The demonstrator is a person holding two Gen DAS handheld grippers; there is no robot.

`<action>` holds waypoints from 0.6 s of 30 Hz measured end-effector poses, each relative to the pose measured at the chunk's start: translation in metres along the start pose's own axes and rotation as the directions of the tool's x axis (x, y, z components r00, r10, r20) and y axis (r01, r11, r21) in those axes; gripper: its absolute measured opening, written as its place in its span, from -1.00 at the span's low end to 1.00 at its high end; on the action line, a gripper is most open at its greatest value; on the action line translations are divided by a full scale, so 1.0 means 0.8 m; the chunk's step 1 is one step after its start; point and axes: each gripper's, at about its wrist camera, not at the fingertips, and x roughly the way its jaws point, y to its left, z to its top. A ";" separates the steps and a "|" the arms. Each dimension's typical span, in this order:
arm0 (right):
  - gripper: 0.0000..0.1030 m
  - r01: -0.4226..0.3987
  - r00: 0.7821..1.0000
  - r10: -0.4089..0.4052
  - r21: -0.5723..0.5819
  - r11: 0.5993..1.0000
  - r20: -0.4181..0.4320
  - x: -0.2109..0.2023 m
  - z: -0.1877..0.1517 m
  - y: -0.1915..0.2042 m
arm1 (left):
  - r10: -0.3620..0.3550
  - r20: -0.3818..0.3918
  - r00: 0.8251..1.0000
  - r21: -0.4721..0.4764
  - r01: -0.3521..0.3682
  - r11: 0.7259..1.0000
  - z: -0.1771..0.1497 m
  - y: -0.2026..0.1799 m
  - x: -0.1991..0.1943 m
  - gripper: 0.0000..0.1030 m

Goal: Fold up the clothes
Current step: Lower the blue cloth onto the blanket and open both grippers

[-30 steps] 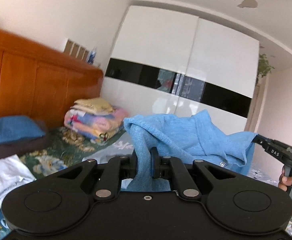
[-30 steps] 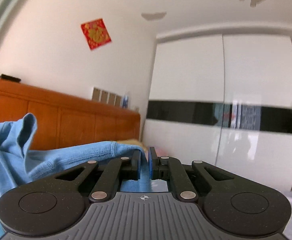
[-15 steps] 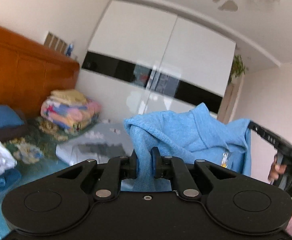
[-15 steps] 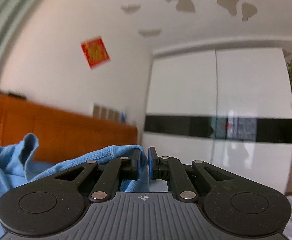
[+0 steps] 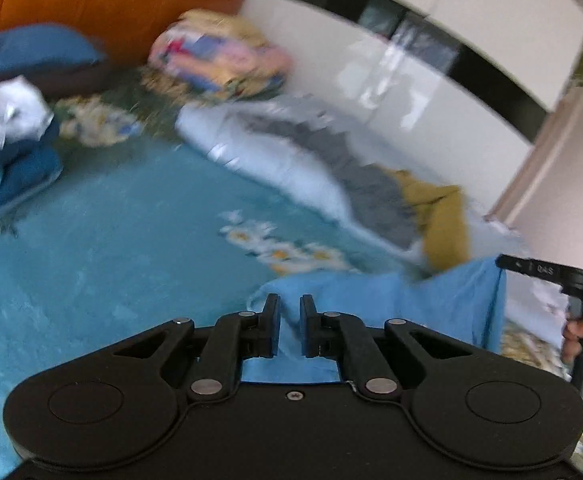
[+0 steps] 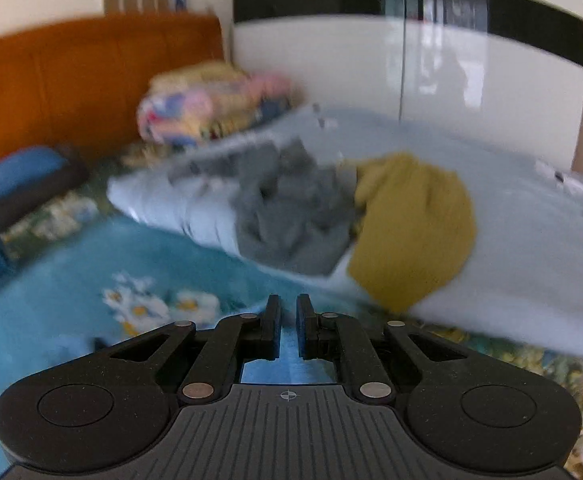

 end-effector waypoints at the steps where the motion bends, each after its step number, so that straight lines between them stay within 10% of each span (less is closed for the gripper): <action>1: -0.88 0.021 0.999 -0.021 -0.017 1.000 -0.028 0.016 -0.010 0.007 | 0.009 -0.013 1.000 -0.011 -0.009 1.000 -0.001 0.009 0.011 -0.86; 13: -0.88 -0.072 0.991 0.062 -0.081 0.994 -0.115 0.044 -0.052 0.037 | -0.021 -0.111 0.994 0.051 0.027 0.998 -0.046 0.011 0.059 -0.86; 18: -0.50 -0.158 0.982 0.135 -0.180 0.971 -0.136 0.042 -0.054 0.064 | -0.024 -0.091 0.996 0.094 0.033 0.995 -0.062 -0.004 0.047 -0.25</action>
